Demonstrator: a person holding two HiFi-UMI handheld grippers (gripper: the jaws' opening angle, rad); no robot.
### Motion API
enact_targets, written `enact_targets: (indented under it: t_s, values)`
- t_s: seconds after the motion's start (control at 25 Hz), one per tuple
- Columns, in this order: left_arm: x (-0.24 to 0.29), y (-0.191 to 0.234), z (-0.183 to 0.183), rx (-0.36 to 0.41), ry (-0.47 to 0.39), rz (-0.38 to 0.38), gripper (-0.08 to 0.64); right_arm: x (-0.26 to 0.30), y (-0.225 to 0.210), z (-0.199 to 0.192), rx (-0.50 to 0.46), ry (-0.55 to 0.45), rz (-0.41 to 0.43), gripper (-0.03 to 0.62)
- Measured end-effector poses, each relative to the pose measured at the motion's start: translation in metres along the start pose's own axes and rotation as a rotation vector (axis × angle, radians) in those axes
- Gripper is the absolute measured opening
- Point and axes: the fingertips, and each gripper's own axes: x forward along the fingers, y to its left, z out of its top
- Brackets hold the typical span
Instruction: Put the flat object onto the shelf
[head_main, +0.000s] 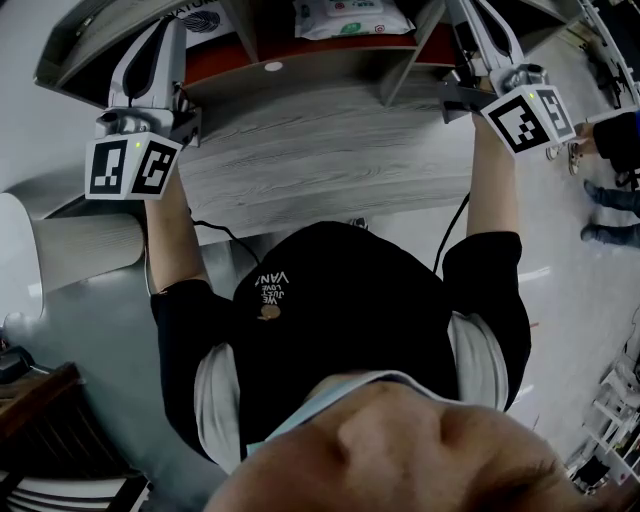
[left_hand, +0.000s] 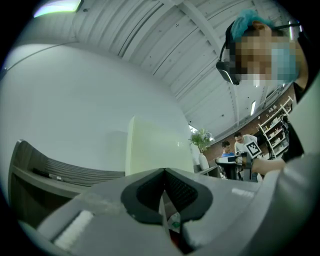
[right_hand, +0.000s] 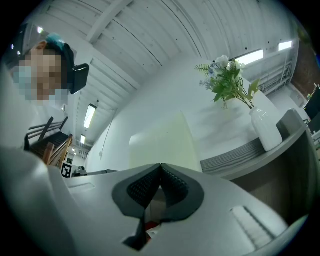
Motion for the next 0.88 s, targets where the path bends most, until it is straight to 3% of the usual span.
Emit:
enact_targets:
  t_s: [0.88]
  values:
    - [-0.043,-0.026,-0.063,-0.12,0.074,0.012,0.002,-0.055,0.01,-0.081,0.081,0.09,-0.111,0.002]
